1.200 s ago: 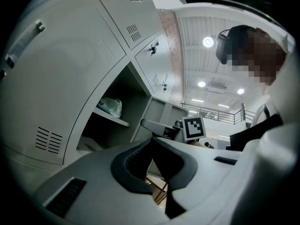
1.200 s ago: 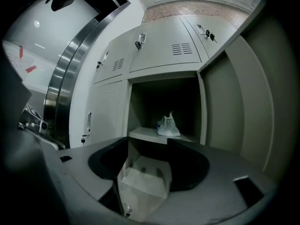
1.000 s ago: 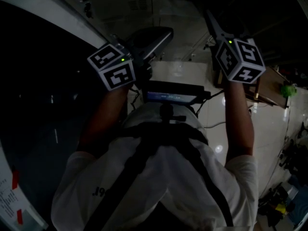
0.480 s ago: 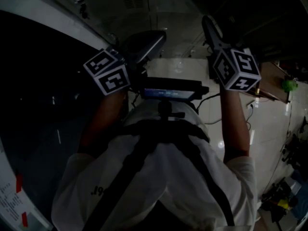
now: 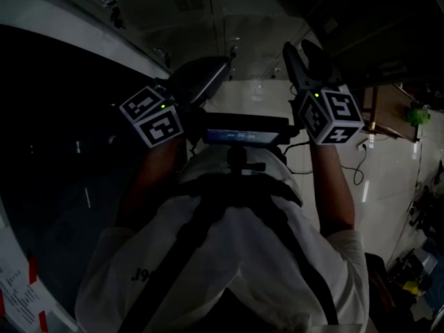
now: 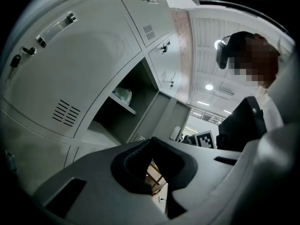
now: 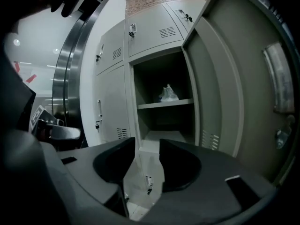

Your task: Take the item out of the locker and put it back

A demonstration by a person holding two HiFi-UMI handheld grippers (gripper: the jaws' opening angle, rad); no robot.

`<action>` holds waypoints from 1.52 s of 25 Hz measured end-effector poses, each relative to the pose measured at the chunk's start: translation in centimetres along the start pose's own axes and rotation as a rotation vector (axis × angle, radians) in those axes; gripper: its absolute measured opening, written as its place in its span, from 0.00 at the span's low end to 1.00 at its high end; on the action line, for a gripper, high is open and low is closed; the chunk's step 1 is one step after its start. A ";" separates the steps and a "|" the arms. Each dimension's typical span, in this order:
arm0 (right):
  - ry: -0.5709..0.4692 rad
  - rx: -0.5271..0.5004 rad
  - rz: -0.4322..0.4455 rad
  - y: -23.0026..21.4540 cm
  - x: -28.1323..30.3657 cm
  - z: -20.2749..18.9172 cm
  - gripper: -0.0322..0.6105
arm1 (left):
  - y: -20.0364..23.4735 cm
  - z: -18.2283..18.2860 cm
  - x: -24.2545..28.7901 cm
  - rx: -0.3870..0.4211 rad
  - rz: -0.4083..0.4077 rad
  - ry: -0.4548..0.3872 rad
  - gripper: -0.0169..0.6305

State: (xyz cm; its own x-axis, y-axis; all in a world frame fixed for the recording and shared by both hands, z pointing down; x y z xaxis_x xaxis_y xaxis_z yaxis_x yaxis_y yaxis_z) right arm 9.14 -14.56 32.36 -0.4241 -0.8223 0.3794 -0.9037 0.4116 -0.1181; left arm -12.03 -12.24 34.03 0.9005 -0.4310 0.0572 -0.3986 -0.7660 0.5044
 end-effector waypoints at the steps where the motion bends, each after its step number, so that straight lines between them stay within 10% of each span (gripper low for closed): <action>1: 0.008 0.003 0.002 0.3 -0.1 -0.4 0.31 | 0.0 -0.3 -0.2 -0.007 0.001 0.004 0.03; 14: 0.063 0.106 -0.006 2.1 -1.7 -5.1 0.05 | -0.1 -3.4 -2.9 -0.061 -0.019 0.069 0.03; 38: 0.165 0.113 -0.054 5.2 -4.8 -9.5 0.05 | -2.3 -8.7 -5.9 -0.148 -0.084 0.152 0.03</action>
State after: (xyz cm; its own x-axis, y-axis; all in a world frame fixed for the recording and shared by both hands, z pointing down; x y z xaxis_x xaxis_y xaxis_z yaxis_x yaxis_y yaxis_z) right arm 7.06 -4.75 38.64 -0.3680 -0.7626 0.5320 -0.9296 0.3143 -0.1925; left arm -14.93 -3.84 40.00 0.9499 -0.2829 0.1330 -0.3011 -0.7133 0.6329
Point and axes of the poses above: the fingertips, and each gripper's own axes: x forward along the fingers, y to its left, z out of its top, the point moved 7 cm from there along -x, backward along the fingers, and after that the axes turned 8 degrees about y, right-handed, at the moved point
